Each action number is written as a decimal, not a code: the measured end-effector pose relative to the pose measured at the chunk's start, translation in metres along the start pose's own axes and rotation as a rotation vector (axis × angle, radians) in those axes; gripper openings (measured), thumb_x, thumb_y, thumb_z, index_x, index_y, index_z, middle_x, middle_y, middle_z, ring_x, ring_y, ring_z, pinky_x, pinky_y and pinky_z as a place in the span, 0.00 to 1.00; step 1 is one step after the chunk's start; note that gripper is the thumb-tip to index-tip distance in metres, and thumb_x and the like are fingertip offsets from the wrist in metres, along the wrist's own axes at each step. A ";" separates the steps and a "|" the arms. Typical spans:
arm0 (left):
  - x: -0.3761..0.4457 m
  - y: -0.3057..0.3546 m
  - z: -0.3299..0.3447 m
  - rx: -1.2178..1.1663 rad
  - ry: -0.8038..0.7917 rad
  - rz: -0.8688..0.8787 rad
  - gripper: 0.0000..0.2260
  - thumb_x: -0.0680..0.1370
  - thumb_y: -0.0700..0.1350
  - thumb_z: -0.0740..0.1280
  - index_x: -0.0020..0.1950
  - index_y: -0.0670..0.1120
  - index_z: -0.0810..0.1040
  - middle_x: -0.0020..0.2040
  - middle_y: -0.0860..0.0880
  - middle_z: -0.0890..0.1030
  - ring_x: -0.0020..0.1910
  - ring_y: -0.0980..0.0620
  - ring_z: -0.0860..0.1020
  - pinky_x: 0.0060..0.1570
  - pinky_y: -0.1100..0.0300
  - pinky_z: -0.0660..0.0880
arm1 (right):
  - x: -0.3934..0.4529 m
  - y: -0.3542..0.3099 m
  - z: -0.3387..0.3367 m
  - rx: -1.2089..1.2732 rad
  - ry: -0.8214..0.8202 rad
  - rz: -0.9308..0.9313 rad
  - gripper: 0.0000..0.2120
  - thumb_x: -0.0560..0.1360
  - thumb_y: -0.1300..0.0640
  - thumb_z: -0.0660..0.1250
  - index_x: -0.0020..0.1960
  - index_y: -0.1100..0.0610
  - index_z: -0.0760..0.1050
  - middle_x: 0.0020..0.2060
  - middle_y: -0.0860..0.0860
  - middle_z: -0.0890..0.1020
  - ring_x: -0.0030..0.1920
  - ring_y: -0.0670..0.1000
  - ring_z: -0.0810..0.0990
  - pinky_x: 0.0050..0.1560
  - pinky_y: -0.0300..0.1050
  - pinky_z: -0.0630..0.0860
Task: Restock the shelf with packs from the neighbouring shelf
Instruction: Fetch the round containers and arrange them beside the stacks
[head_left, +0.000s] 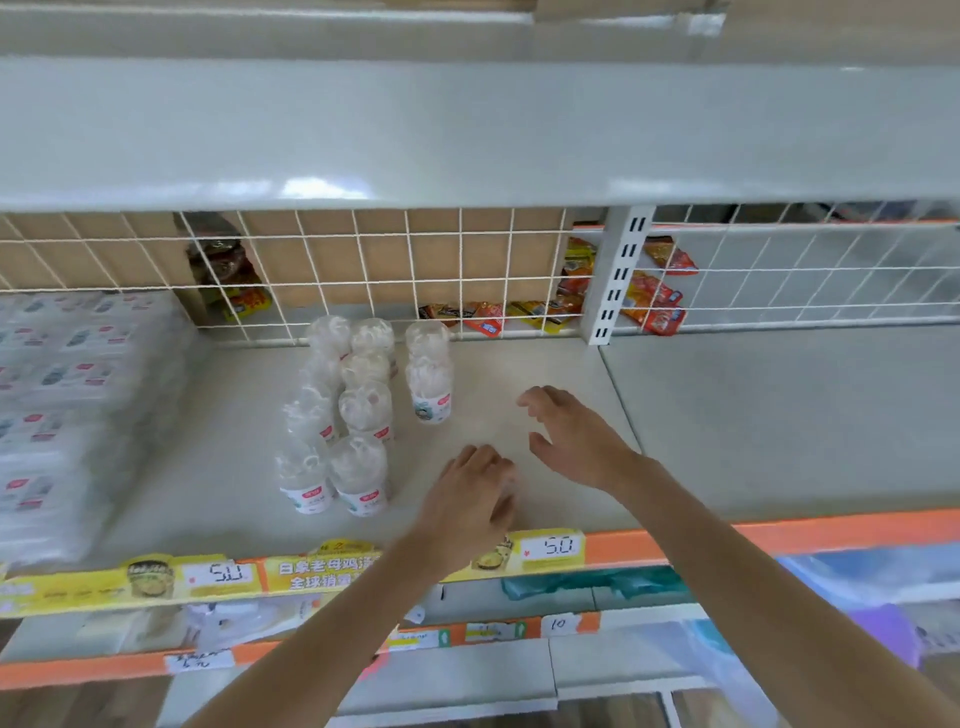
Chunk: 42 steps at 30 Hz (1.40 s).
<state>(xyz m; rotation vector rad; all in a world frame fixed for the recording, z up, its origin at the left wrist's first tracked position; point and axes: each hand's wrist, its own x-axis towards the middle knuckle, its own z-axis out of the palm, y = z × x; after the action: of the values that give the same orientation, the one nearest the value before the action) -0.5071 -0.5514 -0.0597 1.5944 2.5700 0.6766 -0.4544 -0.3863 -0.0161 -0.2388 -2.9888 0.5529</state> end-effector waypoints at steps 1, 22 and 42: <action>0.008 0.006 0.002 0.011 -0.017 0.028 0.09 0.72 0.45 0.62 0.49 0.43 0.78 0.47 0.46 0.76 0.49 0.45 0.74 0.50 0.51 0.73 | -0.015 0.011 -0.005 -0.030 -0.030 0.027 0.19 0.75 0.61 0.60 0.65 0.58 0.65 0.61 0.55 0.71 0.60 0.53 0.70 0.58 0.48 0.70; 0.134 0.338 0.153 -0.043 -0.098 0.486 0.11 0.68 0.50 0.58 0.41 0.46 0.78 0.39 0.47 0.78 0.37 0.43 0.78 0.36 0.54 0.76 | -0.369 0.265 -0.093 -0.290 0.155 0.491 0.23 0.59 0.59 0.74 0.53 0.60 0.76 0.49 0.57 0.78 0.47 0.60 0.79 0.37 0.51 0.76; 0.335 0.508 0.279 -0.162 -0.005 0.431 0.13 0.70 0.47 0.58 0.42 0.43 0.79 0.39 0.47 0.78 0.39 0.45 0.77 0.43 0.59 0.68 | -0.423 0.518 -0.215 -0.217 0.359 0.506 0.18 0.67 0.57 0.65 0.57 0.60 0.75 0.53 0.56 0.78 0.49 0.59 0.77 0.42 0.51 0.78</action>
<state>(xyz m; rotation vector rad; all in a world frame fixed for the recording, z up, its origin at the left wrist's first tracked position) -0.1637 0.0228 -0.0539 2.1023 2.1124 0.8771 0.0581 0.0943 -0.0296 -1.0108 -2.6199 0.1844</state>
